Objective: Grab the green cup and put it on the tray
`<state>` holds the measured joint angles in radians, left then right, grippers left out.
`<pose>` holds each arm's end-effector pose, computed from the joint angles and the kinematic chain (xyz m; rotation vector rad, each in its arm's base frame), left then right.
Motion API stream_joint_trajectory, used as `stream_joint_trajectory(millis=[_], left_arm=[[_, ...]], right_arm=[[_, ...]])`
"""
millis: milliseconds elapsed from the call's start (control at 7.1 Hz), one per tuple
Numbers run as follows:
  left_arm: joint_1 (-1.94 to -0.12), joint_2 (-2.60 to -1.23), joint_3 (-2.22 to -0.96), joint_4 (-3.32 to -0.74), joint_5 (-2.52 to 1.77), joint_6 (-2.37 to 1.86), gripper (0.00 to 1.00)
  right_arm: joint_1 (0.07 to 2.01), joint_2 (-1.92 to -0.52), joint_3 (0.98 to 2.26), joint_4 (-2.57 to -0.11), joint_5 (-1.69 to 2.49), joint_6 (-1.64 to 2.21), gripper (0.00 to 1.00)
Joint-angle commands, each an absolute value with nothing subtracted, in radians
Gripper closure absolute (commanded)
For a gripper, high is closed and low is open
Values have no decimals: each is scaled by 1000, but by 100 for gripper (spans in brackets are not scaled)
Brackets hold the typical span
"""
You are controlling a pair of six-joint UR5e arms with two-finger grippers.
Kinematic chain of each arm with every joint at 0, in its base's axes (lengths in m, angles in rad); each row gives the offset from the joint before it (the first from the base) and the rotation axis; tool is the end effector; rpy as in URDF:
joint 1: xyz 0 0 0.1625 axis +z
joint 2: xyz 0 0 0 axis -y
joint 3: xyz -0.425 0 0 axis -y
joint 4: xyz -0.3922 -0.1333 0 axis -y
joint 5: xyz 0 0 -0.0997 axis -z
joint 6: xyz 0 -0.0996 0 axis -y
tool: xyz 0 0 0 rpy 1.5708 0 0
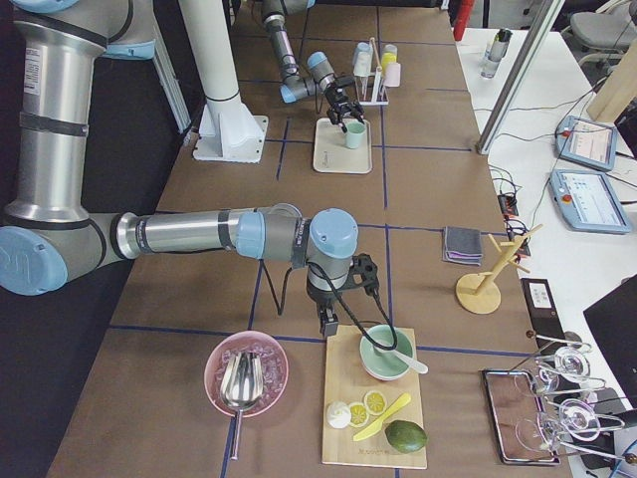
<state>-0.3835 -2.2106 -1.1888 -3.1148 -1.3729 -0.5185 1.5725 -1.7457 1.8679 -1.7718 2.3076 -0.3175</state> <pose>0.5968 -0.4056 0.2840 1.2918 1.2638 0.2994 0.0671 -0.4088 0.6146 0.0429 -0.7414 -0.2722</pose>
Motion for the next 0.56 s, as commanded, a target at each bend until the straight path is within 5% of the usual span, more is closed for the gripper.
stream_joint_trajectory(millis=[0, 423], left_arm=[[-383, -2210, -1190, -3114, -1373, -518, 1], [-431, -2209, -1294, -3099, -1377, -520, 1]], right_arm=[[1574, -1744, 1868, -1772, 2309, -318, 0], [1572, -1741, 1865, -1772, 2309, -318, 0]])
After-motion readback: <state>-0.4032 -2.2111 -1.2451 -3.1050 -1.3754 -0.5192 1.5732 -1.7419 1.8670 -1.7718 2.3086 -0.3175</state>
